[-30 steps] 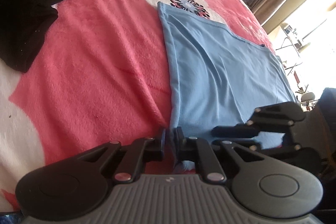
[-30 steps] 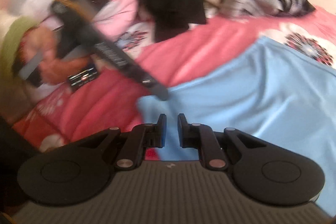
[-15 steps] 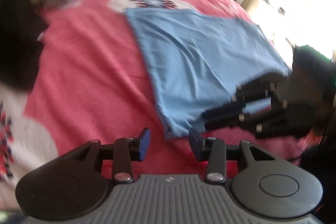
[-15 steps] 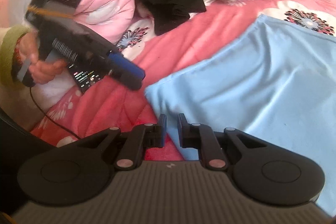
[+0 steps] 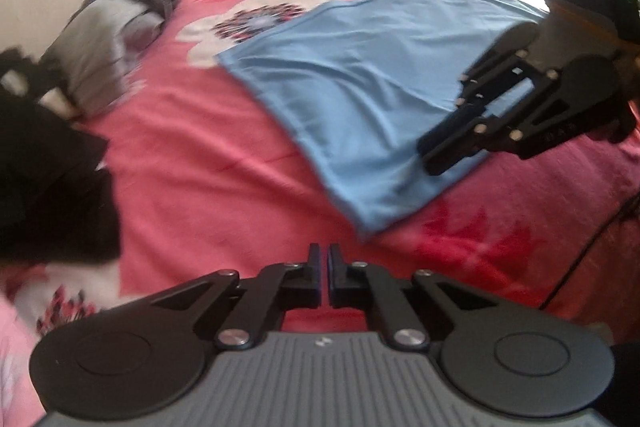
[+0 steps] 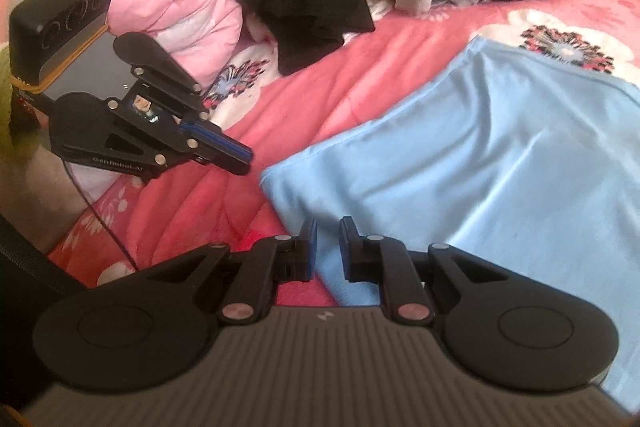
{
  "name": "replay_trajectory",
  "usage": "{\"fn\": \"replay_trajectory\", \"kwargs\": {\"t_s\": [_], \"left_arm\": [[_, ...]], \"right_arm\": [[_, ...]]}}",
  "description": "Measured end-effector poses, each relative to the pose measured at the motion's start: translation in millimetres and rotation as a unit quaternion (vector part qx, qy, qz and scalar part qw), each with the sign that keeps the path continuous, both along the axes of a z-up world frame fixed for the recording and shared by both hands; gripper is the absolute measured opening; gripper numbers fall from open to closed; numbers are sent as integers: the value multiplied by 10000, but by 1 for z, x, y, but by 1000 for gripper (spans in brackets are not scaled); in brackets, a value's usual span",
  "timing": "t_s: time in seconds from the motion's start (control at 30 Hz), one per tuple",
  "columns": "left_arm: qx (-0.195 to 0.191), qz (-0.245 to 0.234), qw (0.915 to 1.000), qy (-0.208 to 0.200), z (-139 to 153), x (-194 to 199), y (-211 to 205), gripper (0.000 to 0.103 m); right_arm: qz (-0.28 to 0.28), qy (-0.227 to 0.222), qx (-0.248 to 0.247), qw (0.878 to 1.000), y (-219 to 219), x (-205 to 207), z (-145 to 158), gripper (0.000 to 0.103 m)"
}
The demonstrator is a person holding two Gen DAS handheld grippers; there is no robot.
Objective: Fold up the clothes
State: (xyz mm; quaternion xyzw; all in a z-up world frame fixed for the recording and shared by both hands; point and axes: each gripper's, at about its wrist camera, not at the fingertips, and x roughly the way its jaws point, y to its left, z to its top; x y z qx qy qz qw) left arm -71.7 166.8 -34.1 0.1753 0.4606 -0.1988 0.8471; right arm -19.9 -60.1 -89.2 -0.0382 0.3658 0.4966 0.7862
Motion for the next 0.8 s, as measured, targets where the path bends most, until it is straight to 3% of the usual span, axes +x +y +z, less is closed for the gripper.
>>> {"fn": "replay_trajectory", "kwargs": {"t_s": [0.13, 0.23, 0.33, 0.5, 0.63, 0.7, 0.8], "left_arm": [[-608, 672, 9959, 18, 16, 16, 9, 15], [-1330, 930, 9867, -84, 28, 30, 1, 25], [-1869, 1016, 9771, -91, 26, 43, -17, 30], [-2085, 1240, 9700, 176, -11, 64, -47, 33], [-2008, 1672, 9644, 406, -40, 70, -46, 32], [-2152, 1774, 9592, 456, -43, 70, -39, 32], [-2173, 1808, 9580, 480, -43, 69, -36, 32]], "right_arm": [[116, 170, -94, 9997, 9, -3, -10, 13], [551, 369, 30, 9978, 14, -15, -12, 12], [424, 424, 238, 9979, 0, -19, -2, 12], [-1056, -89, 96, 9943, -69, -3, 14, 13], [-2082, -318, -428, 9766, -136, -2, 12, 13], [-2509, -320, -698, 9650, -174, -7, 7, 13], [-3130, -327, -1034, 9435, -232, -16, 0, 7]]}}
